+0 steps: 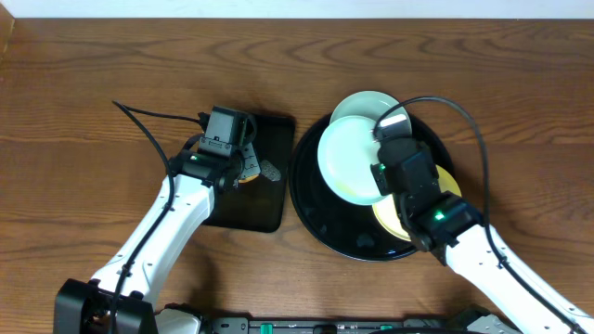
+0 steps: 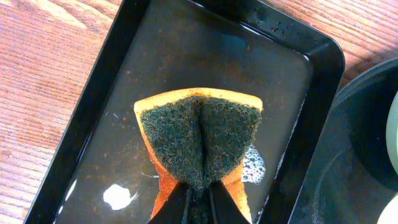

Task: Clean dirty plates on tray and stack at the side
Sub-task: 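Carry the pale green plate with the right gripper to the table's right side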

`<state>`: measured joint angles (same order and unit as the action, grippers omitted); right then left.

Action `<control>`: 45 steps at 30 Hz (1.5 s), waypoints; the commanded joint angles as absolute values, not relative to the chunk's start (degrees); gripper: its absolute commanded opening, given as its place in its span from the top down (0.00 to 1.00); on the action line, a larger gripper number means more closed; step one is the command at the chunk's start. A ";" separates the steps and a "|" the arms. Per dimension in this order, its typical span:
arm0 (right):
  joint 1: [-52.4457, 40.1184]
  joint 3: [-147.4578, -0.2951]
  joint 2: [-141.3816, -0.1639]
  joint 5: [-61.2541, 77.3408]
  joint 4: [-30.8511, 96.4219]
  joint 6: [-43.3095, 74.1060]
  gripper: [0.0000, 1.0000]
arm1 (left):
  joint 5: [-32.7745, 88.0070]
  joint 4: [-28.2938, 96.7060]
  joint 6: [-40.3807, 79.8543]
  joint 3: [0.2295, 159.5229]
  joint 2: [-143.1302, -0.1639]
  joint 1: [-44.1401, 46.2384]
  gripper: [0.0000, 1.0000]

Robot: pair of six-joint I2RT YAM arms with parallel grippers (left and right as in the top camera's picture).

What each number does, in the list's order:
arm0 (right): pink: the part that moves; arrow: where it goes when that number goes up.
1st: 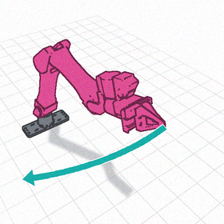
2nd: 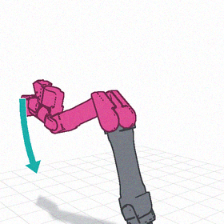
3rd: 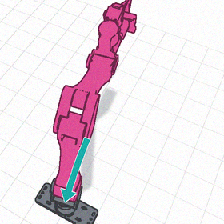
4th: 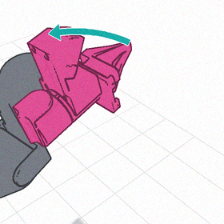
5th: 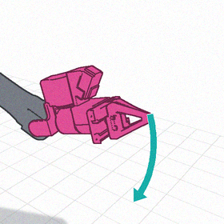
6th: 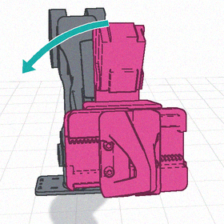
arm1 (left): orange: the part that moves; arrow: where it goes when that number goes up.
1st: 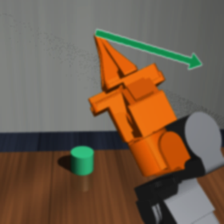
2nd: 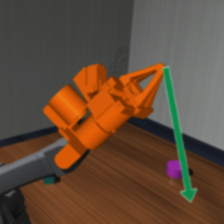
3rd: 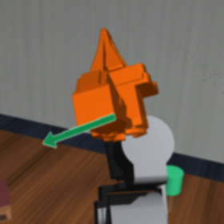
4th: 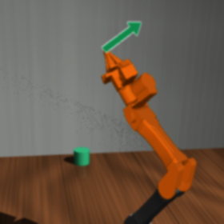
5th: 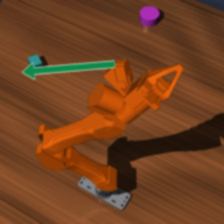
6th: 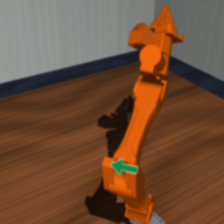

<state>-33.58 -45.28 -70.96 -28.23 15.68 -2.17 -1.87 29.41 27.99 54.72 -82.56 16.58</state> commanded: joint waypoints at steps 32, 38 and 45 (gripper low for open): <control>-19.68 -46.41 -70.02 -31.99 11.77 8.64 0.99 | -2.59 29.12 26.81 54.98 -83.09 16.29 0.92; -0.89 -46.41 -70.15 -23.24 12.88 18.85 0.99 | -2.57 29.12 26.81 54.98 -83.09 16.29 0.92; 17.26 -46.39 -72.44 -15.25 13.50 19.94 0.99 | -2.57 29.12 26.83 54.98 -83.09 16.29 0.92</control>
<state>12.32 -45.28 -71.20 -20.49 13.21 16.64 -1.87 29.34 27.99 54.72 -82.56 16.58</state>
